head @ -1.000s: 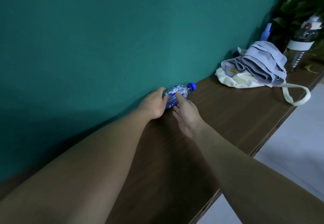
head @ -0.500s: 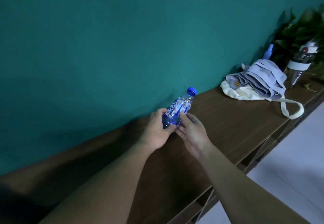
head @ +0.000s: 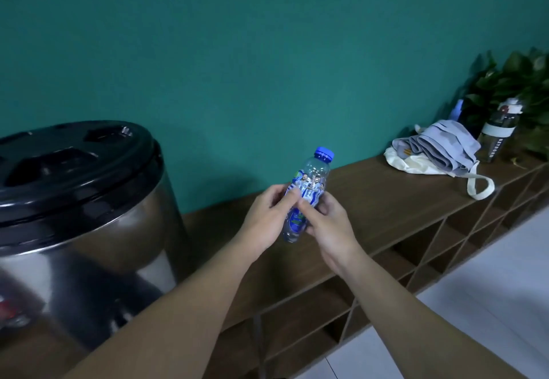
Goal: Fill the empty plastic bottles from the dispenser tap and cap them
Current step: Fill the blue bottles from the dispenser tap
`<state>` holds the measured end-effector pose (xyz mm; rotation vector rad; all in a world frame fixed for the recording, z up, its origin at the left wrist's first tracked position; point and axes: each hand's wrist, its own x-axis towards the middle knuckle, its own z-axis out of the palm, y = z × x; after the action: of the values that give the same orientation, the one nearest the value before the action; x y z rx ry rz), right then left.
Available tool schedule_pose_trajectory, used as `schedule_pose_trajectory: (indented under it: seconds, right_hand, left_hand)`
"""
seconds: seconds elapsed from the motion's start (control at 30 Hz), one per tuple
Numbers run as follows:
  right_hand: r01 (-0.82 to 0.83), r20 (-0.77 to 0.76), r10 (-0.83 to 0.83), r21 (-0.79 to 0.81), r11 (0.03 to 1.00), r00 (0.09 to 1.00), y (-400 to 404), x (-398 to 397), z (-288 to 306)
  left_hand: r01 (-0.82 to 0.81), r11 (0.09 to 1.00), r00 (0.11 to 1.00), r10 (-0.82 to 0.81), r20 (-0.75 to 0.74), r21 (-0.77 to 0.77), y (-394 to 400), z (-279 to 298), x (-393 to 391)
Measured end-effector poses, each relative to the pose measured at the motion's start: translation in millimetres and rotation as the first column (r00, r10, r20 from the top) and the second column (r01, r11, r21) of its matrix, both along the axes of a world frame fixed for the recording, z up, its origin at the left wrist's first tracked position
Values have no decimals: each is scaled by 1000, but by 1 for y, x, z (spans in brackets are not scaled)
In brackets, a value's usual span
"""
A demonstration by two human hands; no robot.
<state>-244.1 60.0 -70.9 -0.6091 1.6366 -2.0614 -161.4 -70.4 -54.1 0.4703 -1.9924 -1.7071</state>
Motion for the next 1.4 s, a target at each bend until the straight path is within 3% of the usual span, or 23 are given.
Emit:
schedule_pose_trajectory:
  seconds: [0.13, 0.27, 0.5, 0.6, 0.77, 0.93, 1.03, 1.13, 1.23, 1.3, 1.4]
  right_hand:
    - [-44, -192, 45, 12, 999, 980, 21, 72, 15]
    - [-88, -288, 94, 33, 996, 953, 32, 124, 25]
    - [-315, -429, 347, 146, 938, 834, 48, 195, 42]
    - [-194, -537, 256, 170, 966, 804, 43, 216, 55]
    - [-52, -672, 111, 108, 993, 732, 22, 265, 81]
    - [-10, -771, 115, 140, 990, 626, 5, 301, 107]
    - [26, -797, 171, 228, 973, 580, 1, 309, 120]
    - [81, -847, 238, 311, 947, 475, -5, 312, 120]
    - [-7, -846, 304, 335, 942, 438, -5, 314, 114]
    - [-92, -836, 359, 354, 931, 416, -1, 312, 114]
    - [-238, -812, 489, 430, 871, 320, 2, 303, 119]
  left_hand:
    - [4, 1000, 1000, -4, -30, -15, 21, 22, 57]
    - [-34, 999, 997, 32, -70, -40, 30, 32, 120]
    - [-55, 998, 992, 51, -119, -31, 40, 47, 231]
    - [-116, 981, 987, 96, -129, -157, 46, 42, 281]
    - [-178, 960, 983, 165, -76, -215, 61, 22, 349]
    - [-307, 931, 950, 288, -120, -198, 74, 23, 386]
    - [-351, 894, 936, 339, -92, -280, 73, 21, 399]
    - [-365, 834, 923, 382, -43, -413, 63, 13, 406]
    - [-336, 801, 924, 382, -8, -495, 52, 7, 410]
    - [-282, 847, 950, 313, -6, -451, 45, 4, 413]
    - [-171, 951, 985, 159, -67, -258, 40, 2, 416]
